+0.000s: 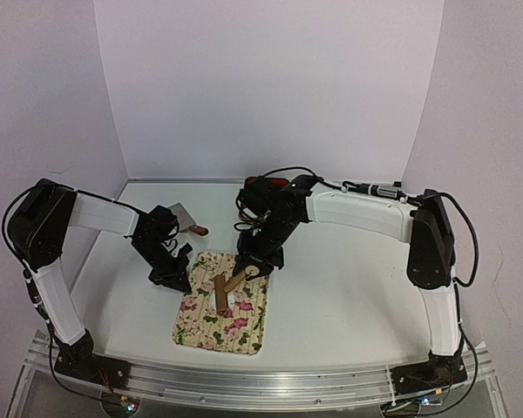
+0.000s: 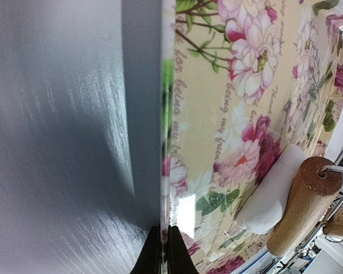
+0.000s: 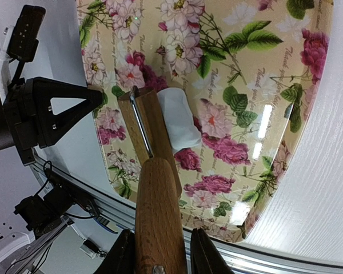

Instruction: Roll out the dumpling wrappers from the dough

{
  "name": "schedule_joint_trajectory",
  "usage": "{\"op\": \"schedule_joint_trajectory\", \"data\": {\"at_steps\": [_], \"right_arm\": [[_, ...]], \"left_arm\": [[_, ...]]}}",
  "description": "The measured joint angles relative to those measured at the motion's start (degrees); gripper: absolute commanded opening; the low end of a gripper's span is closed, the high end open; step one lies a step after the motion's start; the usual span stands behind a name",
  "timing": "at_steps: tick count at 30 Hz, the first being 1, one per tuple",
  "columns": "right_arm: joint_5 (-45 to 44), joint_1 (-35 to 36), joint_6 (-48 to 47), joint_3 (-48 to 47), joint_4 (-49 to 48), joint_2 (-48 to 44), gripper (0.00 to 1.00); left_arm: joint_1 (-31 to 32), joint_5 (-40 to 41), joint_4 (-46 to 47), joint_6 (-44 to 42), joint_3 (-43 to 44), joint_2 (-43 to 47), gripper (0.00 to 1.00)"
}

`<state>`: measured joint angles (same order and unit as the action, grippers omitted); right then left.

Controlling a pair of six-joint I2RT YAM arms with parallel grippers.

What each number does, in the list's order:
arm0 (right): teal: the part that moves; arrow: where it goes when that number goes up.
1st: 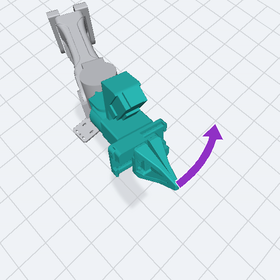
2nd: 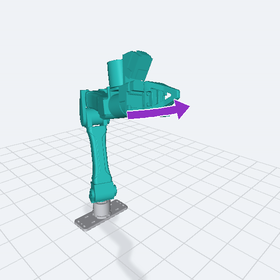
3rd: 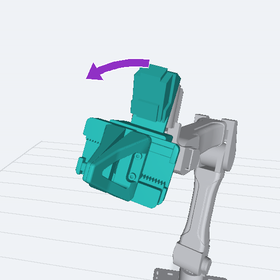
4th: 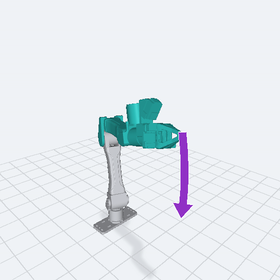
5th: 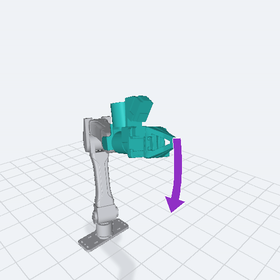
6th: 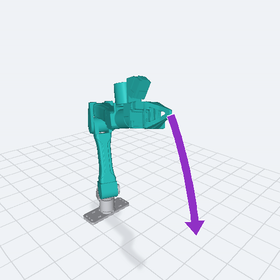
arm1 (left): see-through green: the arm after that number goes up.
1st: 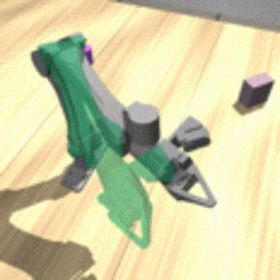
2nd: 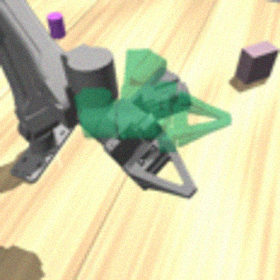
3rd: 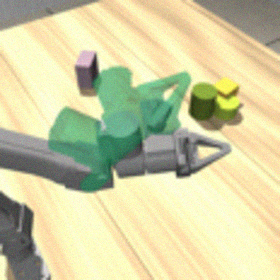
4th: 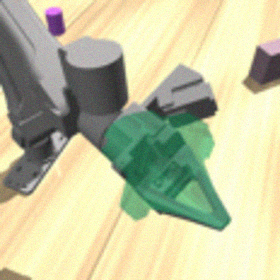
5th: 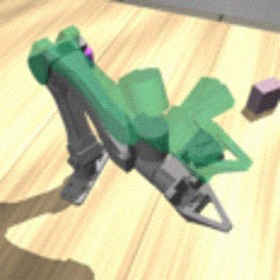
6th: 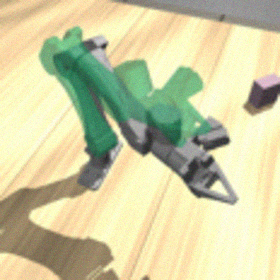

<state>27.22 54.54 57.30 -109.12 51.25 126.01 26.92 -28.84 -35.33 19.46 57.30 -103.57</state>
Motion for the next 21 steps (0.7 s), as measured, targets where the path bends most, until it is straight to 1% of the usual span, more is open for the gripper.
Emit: {"op": "schedule_joint_trajectory", "data": {"at_steps": [21], "right_arm": [[2.8, -0.1, -0.1, -1.1, -2.9, 2.6, 0.0]], "left_arm": [[0.0, 0.0, 0.0, 0.0, 0.0, 0.0, 0.0]]}}
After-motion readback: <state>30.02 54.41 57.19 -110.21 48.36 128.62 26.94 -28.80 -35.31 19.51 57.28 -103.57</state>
